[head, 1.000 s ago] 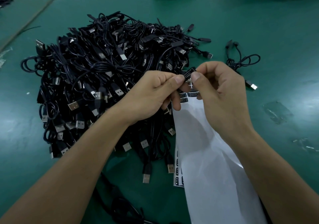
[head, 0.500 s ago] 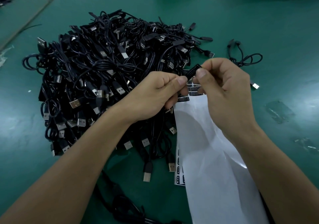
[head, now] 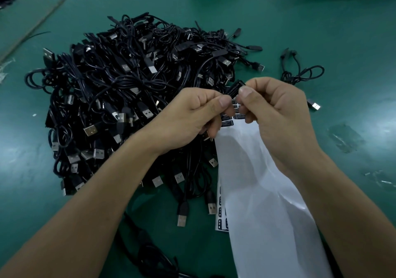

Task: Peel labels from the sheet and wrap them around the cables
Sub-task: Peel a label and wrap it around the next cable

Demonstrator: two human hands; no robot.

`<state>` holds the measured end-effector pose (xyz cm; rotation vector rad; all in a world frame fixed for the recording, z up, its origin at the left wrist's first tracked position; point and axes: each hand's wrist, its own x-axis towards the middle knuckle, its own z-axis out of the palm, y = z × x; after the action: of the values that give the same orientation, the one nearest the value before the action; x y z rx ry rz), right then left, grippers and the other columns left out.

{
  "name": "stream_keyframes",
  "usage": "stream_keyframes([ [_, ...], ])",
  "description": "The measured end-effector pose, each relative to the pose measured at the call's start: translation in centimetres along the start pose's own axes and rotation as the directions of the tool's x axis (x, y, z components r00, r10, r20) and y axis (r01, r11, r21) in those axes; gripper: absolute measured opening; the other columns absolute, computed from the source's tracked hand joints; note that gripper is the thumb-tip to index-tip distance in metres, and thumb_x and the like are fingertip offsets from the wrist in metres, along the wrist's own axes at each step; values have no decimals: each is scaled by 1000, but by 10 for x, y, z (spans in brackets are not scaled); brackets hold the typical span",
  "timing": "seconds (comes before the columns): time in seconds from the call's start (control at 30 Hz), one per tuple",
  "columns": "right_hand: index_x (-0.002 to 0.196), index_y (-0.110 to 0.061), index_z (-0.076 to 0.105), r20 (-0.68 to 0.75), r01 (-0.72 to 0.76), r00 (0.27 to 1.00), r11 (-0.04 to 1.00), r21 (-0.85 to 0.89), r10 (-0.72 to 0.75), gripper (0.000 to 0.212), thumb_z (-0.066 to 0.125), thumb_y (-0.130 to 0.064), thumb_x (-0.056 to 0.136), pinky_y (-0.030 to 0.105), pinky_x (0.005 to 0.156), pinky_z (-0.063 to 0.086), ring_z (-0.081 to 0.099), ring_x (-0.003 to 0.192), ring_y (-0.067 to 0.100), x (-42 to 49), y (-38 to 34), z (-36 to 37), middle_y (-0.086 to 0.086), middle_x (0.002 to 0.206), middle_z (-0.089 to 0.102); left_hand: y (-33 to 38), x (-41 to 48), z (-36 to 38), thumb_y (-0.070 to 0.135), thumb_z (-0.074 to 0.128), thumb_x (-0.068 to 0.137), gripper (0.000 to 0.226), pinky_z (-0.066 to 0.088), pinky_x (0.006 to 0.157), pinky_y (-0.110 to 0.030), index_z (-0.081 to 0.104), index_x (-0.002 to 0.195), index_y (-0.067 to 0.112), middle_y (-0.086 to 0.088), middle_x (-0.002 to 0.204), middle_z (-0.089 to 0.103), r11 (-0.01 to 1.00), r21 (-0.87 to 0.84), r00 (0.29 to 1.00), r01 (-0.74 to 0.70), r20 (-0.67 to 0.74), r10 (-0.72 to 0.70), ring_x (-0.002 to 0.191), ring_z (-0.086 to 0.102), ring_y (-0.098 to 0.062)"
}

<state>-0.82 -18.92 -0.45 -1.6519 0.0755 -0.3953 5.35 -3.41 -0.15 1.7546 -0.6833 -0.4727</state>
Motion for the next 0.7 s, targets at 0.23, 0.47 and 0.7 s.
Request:
stream_keyframes([
  [0.23, 86, -7, 66, 18, -31, 999, 999, 17, 31, 16, 57, -7, 99, 19, 60, 46, 56, 64, 7, 0, 2, -2, -2, 68, 66, 0, 0, 0, 23, 45, 105, 29, 31, 47, -9, 65, 86, 13, 6, 48, 57, 1000, -24, 1000, 3, 7, -3, 42, 40, -1],
  [0.47, 84, -10, 66, 38, -46, 998, 997, 55, 44, 19, 56, -7, 100, 19, 61, 46, 57, 66, 9, 1, 3, -3, -2, 68, 68, -1, 0, 0, 25, 47, 104, 28, 31, 47, -11, 66, 86, 15, 4, 49, 58, 1000, -12, 1000, -2, 7, 2, 45, 39, -6],
  [0.7, 84, -11, 65, 73, -41, 997, 997, 68, 36, 18, 55, -8, 99, 22, 62, 46, 55, 68, 14, 1, 3, -3, -2, 69, 67, 0, 0, -1, 22, 46, 105, 27, 33, 47, -11, 65, 86, 14, 5, 48, 57, 1000, -17, 1000, -2, -5, 1, 44, 41, -3],
])
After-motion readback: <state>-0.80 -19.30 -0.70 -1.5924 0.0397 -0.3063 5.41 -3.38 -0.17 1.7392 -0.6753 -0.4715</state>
